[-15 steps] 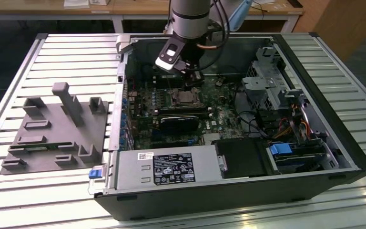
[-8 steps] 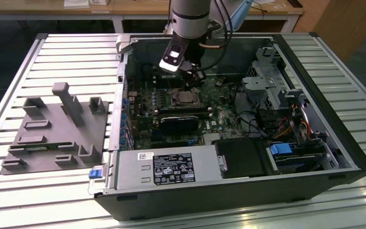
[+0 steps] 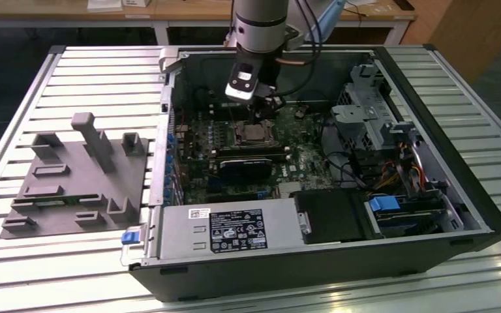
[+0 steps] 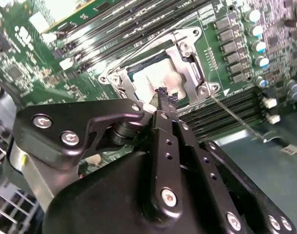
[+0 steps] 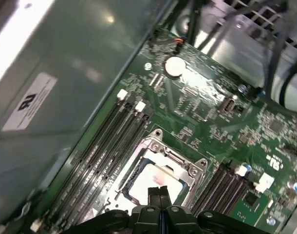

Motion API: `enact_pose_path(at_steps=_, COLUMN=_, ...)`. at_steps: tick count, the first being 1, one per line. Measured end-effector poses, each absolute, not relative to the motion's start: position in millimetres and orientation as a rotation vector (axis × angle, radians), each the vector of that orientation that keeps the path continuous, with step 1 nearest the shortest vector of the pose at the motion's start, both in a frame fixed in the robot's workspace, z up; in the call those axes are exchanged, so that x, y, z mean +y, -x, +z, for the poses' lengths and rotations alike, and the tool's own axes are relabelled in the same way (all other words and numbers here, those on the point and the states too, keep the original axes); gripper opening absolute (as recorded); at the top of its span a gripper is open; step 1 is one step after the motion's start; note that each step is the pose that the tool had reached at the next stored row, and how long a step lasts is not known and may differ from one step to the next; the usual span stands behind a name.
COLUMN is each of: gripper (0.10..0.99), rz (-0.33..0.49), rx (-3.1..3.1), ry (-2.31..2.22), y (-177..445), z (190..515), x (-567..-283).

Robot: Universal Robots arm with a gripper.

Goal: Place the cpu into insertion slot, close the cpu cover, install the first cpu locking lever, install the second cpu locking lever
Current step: 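Close the cpu cover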

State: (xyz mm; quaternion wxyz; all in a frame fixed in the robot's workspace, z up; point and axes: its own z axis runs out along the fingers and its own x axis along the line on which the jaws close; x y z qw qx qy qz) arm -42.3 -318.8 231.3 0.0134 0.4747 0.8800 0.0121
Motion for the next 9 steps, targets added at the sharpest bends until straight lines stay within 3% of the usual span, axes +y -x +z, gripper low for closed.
enact_pose_path(at_steps=9, gripper=0.102, rz=0.041, rx=2.855, ry=-1.251, y=42.3, z=231.2, x=-318.8)
